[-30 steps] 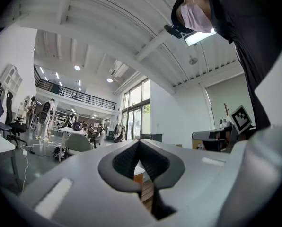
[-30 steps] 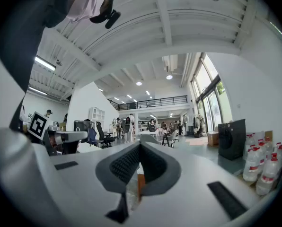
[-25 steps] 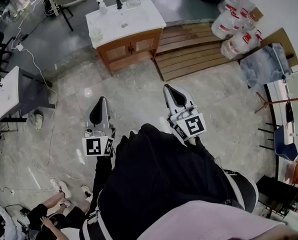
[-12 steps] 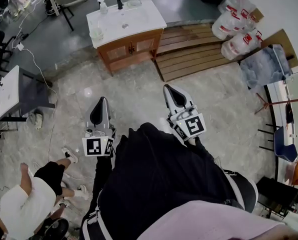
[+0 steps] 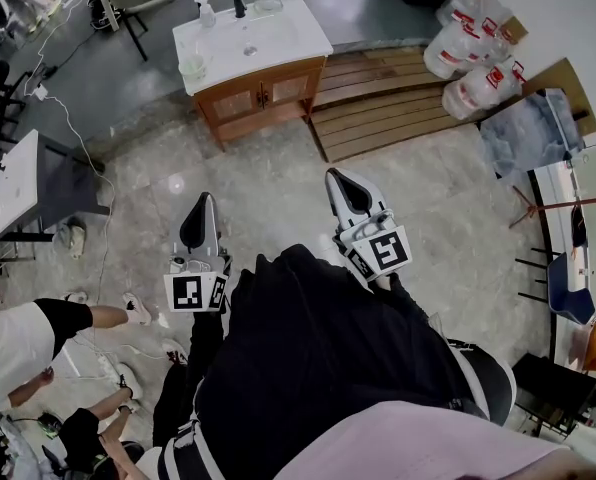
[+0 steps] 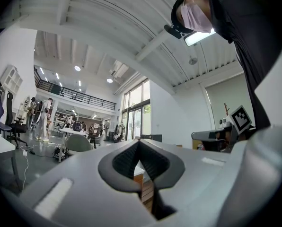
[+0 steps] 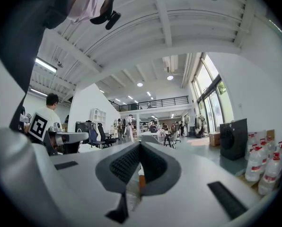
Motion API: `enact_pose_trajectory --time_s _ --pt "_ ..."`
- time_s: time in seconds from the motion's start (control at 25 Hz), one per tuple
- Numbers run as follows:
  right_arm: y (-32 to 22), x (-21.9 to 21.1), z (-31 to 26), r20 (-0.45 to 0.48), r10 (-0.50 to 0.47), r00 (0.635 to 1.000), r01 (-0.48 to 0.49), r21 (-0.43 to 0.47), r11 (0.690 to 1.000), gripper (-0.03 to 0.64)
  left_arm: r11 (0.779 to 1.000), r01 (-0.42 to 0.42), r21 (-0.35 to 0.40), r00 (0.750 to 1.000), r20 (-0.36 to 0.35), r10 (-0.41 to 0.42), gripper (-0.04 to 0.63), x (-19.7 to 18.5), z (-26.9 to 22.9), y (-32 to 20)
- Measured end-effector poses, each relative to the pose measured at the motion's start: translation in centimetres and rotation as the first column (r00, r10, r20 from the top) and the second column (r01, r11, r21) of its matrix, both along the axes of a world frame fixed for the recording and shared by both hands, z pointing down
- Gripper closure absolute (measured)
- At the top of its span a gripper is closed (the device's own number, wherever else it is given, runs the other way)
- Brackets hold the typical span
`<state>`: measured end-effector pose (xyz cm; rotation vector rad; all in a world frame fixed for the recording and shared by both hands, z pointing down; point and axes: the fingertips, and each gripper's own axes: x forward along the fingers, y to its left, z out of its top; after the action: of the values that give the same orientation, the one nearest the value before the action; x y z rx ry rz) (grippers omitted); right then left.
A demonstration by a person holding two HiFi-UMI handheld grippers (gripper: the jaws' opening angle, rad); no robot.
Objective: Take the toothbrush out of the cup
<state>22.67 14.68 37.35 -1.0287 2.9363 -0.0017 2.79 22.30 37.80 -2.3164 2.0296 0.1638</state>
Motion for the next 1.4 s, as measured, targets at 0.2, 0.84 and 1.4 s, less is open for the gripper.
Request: enact_pose_trajectory --time_s 0.2,0.84,1.4 --pt "-0.1 0.3 0.0 -0.001 -0.001 1.000 0.001 0.011 1.000 0.617 1.000 -0.005 0.018 1.000 0.013 0.005 0.584 0.4 -0.3 0.0" --pt "-0.7 2.6 0.5 -0.002 -0.015 1.000 0.015 -0.021 1.000 0.617 0.995 -0.081 0.052 0.997 0.006 0.081 0.315 2.8 -1.0 -1.3" --pt "-6.6 2.7 2.0 -0.010 -0.046 0.999 0.046 -0.020 0.999 0.617 1.000 -0.024 0.018 0.999 -0.022 0.024 0.287 2.0 1.7 -5.8"
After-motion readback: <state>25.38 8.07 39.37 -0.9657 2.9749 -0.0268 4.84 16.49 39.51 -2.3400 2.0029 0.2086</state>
